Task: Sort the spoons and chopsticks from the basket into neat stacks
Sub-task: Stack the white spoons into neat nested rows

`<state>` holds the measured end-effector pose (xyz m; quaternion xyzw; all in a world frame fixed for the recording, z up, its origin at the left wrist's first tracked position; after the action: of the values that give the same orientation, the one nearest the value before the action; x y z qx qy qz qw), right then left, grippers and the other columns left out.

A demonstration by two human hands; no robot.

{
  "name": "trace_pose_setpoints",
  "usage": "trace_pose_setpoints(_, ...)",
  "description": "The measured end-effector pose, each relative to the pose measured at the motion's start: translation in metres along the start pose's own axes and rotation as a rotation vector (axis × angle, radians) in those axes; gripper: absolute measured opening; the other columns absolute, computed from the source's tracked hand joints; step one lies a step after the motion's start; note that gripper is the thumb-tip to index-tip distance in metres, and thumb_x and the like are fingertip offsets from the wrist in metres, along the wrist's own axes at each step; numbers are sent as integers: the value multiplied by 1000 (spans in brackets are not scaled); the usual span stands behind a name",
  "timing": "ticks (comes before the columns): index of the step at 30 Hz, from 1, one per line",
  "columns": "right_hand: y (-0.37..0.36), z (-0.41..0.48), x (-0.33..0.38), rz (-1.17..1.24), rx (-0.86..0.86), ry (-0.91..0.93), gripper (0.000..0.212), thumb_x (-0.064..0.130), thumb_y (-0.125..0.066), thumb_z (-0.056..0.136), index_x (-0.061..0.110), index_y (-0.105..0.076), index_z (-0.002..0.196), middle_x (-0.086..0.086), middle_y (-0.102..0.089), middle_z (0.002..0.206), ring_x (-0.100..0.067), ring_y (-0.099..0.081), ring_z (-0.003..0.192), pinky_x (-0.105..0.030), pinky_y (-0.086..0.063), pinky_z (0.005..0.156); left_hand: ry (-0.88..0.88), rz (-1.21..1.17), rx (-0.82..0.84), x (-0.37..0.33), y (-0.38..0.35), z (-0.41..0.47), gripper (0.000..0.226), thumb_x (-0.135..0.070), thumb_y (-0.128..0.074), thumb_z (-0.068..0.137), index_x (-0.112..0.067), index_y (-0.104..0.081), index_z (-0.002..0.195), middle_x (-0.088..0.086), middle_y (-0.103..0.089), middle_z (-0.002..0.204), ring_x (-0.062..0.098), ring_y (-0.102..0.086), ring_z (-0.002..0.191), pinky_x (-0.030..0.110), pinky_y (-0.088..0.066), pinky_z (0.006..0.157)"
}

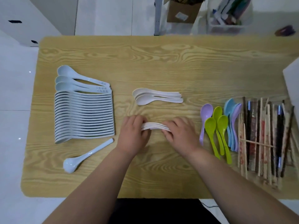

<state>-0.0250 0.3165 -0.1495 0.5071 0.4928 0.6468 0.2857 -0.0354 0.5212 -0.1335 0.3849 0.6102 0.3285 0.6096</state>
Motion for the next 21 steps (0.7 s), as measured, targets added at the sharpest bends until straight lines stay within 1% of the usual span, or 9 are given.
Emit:
trace_pose_setpoints(2,-2,10,-3,10,-68,15,24,35,-67,85,21,-73,103,-5,-61,98,-33,-56,94,-44,-45,85,-26,34,-33,6,-4,11,30,-35,-60,79,-10,-64,94,11,-59,97,36,-55,91,39,-35,87)
trace_pose_setpoints(4,-1,21,-6,15,-121,25,22,31,-70,80,21,-74,99,-14,-57,116,-39,-53,112,-52,-44,96,-63,66,-68,10,-6,21,31,-37,-64,76,-12,-66,95,18,-56,118,43,-53,111,44,-33,100)
trace_pose_setpoints(6,0,33,-11,1,-132,78,19,30,-72,79,21,-74,95,-18,-50,135,-42,-43,133,-60,-37,106,-148,84,-91,14,-6,31,30,-36,-68,76,-13,-65,94,22,-48,138,49,-40,132,53,-32,111)
trace_pose_setpoints(9,3,54,-16,-10,-55,108,20,32,-70,79,21,-73,96,-17,-42,151,-42,-28,146,-64,-27,113,-225,77,-62,20,-6,51,31,-33,-73,76,-11,-63,96,26,-35,150,51,-22,144,64,-27,113)
trace_pose_setpoints(11,2,65,-19,-3,-35,106,21,31,-67,80,19,-70,98,-17,-38,156,-42,-25,149,-64,-25,114,-223,-9,-34,24,-7,64,32,-28,-73,75,-9,-61,98,31,-31,152,54,-22,144,59,-27,115)
trace_pose_setpoints(12,1,71,-20,15,-39,113,21,29,-67,81,17,-68,99,-17,-38,155,-41,-27,148,-64,-26,114,-208,-80,-24,26,-7,70,33,-25,-73,76,-9,-59,100,32,-31,151,51,-28,143,54,-32,115)
trace_pose_setpoints(15,-4,81,-21,73,-93,168,29,23,-66,84,16,-62,112,-12,-55,141,-36,-51,130,-60,-36,106,-176,-227,-77,25,-7,76,37,-10,-71,77,-8,-55,110,26,-45,137,31,-49,125,41,-47,102)
trace_pose_setpoints(18,-5,81,-18,113,-105,176,46,21,-66,88,13,-60,132,-6,-62,129,-31,-59,116,-49,-41,104,-112,-268,-126,21,-5,74,54,-4,-71,79,-11,-52,130,20,-48,125,22,-48,115,28,-43,101)
trace_pose_setpoints(21,-8,74,-21,93,-114,129,47,35,-64,95,12,-60,135,-5,-64,126,-31,-58,115,-45,-42,104,-64,-233,-112,22,-3,66,53,-7,-66,82,-7,-56,134,17,-47,123,23,-48,114,22,-36,103)
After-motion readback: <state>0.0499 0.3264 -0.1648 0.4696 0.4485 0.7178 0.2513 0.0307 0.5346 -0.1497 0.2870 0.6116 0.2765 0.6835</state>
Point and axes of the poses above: each hand's wrist, its own z-axis towards the middle knuckle, its own y-axis out of the back of the hand, x = y × z, the point moved 1 cm from there along z, towards the middle knuckle
